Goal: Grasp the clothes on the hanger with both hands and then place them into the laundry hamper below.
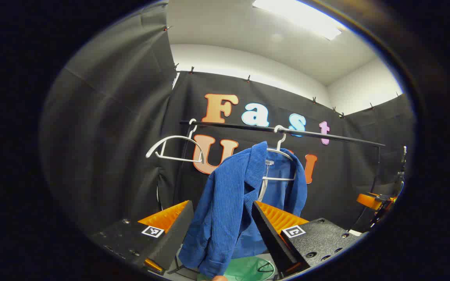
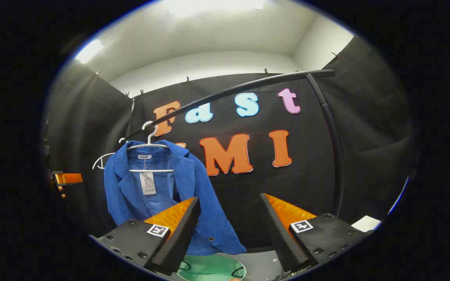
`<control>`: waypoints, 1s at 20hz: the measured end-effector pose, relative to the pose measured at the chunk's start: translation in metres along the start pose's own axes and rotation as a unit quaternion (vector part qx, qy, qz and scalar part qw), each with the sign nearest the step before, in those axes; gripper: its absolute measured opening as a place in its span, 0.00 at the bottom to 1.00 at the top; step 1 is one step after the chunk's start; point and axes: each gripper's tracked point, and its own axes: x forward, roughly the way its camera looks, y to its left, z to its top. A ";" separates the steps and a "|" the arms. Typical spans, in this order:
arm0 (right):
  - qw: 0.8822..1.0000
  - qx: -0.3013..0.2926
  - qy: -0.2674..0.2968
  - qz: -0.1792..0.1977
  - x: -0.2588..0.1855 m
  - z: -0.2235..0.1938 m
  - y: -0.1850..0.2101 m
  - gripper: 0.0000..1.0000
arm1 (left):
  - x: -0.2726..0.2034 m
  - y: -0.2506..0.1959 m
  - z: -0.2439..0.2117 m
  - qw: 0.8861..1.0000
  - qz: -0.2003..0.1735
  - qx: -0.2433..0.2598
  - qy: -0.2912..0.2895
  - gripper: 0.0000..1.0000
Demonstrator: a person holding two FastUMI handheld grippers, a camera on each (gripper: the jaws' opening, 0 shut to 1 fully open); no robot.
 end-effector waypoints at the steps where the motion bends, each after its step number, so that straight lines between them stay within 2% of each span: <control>1: 1.000 0.000 0.005 0.009 0.002 -0.002 0.003 0.97 | 0.001 0.002 -0.005 1.000 0.004 -0.008 0.005 0.95; 4: 1.000 0.000 0.004 0.005 0.012 0.000 0.001 0.98 | 0.000 0.003 -0.016 1.000 -0.001 -0.017 0.023 0.95; 7: 1.000 0.002 0.002 0.008 0.013 -0.003 0.006 0.97 | 0.000 0.004 -0.019 0.999 0.000 -0.002 0.034 0.95; 9: 1.000 0.004 0.006 0.010 0.014 -0.004 0.007 0.98 | -0.002 -0.002 -0.014 1.000 -0.007 0.003 0.028 0.99; 12: 1.000 -0.004 0.002 0.010 0.014 0.001 0.009 0.97 | -0.005 -0.006 -0.008 1.000 -0.018 0.007 0.018 0.95; 20: 1.000 -0.007 -0.009 0.016 0.015 0.007 0.018 0.98 | -0.014 -0.019 -0.007 0.999 -0.032 0.017 0.021 0.95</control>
